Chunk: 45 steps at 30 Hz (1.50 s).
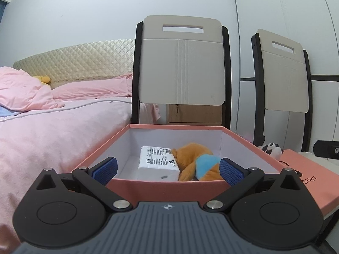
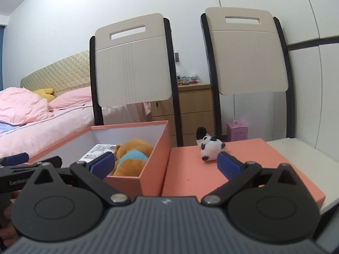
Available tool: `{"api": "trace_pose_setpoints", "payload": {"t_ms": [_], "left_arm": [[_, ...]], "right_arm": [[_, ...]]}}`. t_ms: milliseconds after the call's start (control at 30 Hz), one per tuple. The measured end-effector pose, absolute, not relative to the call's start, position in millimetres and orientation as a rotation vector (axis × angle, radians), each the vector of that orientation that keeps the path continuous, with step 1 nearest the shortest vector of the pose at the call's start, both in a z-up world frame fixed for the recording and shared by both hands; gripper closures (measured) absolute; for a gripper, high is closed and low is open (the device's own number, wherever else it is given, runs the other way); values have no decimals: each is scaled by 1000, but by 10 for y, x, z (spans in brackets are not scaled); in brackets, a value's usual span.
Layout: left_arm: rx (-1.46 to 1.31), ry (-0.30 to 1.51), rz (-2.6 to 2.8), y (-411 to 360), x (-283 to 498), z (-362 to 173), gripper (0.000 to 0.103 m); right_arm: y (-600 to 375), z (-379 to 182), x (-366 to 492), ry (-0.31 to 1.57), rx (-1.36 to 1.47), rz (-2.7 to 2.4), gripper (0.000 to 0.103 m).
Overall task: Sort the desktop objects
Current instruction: 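Withdraw the right gripper and move it toward the panda plush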
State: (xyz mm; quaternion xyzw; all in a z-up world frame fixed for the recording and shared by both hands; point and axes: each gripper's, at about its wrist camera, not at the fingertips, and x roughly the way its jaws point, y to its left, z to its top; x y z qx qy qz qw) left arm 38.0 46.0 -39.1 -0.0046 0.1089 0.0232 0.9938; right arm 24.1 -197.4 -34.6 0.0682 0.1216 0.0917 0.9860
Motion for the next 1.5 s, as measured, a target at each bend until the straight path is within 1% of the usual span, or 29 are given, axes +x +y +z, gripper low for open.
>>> {"api": "trace_pose_setpoints", "payload": {"t_ms": [1067, 1167, 1300, 1500], "left_arm": [[8, 231, 33, 384, 378, -410, 0], [8, 230, 30, 379, 376, -407, 0], [8, 230, 28, 374, 372, -403, 0], [16, 232, 33, 356, 386, -403, 0]], "right_arm": [[-2071, -350, 185, 243, 171, 154, 0], [-2117, -300, 198, 228, 201, 175, 0], [-2174, -161, 305, 223, 172, 171, 0], [-2287, 114, 772, 241, 156, 161, 0]]}}
